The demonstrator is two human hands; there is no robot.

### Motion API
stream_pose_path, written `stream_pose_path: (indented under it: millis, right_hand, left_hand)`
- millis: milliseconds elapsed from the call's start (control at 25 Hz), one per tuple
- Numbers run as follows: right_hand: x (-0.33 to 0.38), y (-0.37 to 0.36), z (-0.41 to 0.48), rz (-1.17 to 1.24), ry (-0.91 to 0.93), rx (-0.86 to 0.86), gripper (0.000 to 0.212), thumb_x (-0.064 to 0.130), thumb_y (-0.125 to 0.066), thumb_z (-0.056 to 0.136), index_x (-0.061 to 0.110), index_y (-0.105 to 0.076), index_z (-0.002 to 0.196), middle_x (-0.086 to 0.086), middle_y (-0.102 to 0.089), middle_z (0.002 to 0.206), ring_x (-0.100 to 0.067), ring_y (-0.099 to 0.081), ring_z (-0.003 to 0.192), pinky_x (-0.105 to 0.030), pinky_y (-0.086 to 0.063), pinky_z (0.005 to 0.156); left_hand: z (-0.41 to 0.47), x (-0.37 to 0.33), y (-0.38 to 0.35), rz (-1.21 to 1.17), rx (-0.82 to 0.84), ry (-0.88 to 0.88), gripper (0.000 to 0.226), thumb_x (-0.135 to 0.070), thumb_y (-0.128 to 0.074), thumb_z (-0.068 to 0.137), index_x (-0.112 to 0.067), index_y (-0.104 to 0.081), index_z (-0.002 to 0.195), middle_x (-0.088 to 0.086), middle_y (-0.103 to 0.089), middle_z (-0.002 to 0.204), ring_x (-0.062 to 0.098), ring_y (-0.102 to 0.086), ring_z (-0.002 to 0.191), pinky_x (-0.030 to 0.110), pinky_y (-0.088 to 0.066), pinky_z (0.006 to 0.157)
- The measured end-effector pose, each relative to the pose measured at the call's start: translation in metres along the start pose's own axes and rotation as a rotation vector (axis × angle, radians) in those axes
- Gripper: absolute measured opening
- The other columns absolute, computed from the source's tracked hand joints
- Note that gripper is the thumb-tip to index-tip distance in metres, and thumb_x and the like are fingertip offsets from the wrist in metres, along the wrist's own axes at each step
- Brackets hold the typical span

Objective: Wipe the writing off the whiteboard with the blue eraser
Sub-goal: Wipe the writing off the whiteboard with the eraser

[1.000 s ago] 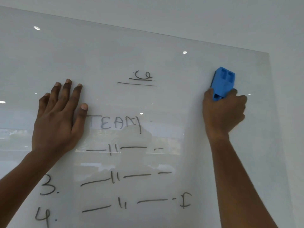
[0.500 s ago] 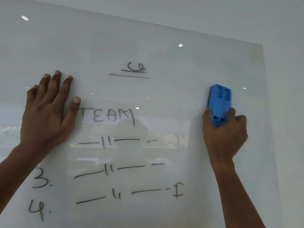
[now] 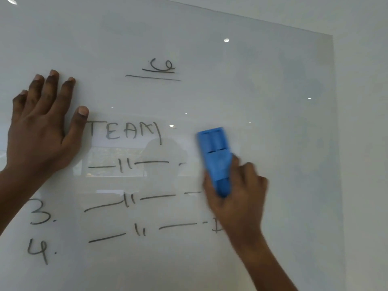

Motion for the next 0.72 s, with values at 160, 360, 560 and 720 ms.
stream_pose_path:
  millis: [160,360,560,720]
  right_hand:
    - [-0.065,0.013,0.006,-0.040,-0.415,-0.071,0.061,0.051,-0.064,0.092,-0.002,-0.062,0.120,-0.010,-0.045,0.080,-0.031,-0.050,0.063,-0.050,-0.053,0.060]
    - [0.047,0.003,-0.062,0.141,0.054,0.072,0.062,0.046,-0.072,0.088,-0.004,-0.070,0.124,-0.013,-0.053,0.083,-0.030,-0.049,0.073,-0.039,-0.043,0.070]
    - [0.000,0.011,-0.068,0.052,0.001,0.010,0.064,0.048,-0.070,0.087,-0.007,-0.071,0.120,-0.016,-0.055,0.081,-0.032,-0.053,0.068,-0.040,-0.047,0.066]
    - [-0.089,0.029,-0.049,-0.036,-0.498,-0.092,0.069,0.056,-0.061,0.089,-0.007,-0.064,0.118,-0.016,-0.045,0.082,-0.034,-0.049,0.063,-0.050,-0.055,0.057]
  left_hand:
    - [0.000,0.001,-0.002,0.030,-0.025,-0.008,0.072,-0.066,-0.023,0.110,-0.032,-0.012,0.173,-0.035,0.011,0.167,0.005,0.005,0.161,0.059,-0.013,0.135]
    - [0.000,0.006,-0.007,-0.011,0.006,-0.001,0.070,-0.066,-0.025,0.110,-0.037,-0.010,0.173,-0.021,0.005,0.178,0.024,-0.006,0.169,0.062,-0.013,0.134]
    - [-0.001,0.003,-0.003,-0.011,0.005,-0.013,0.070,-0.065,-0.023,0.110,-0.036,-0.011,0.173,-0.031,0.008,0.171,0.018,-0.004,0.167,0.061,-0.013,0.134]
    - [-0.001,0.001,-0.001,0.024,-0.022,-0.034,0.073,-0.063,-0.024,0.111,-0.027,-0.013,0.173,-0.028,0.009,0.169,0.011,0.001,0.162,0.060,-0.014,0.134]
Point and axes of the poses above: each hand's wrist, its own z-axis towards the middle knuckle, its own y-axis out of the back of the hand, x = y × z, the point moved 5 cm from there along z, towards the middle knuckle
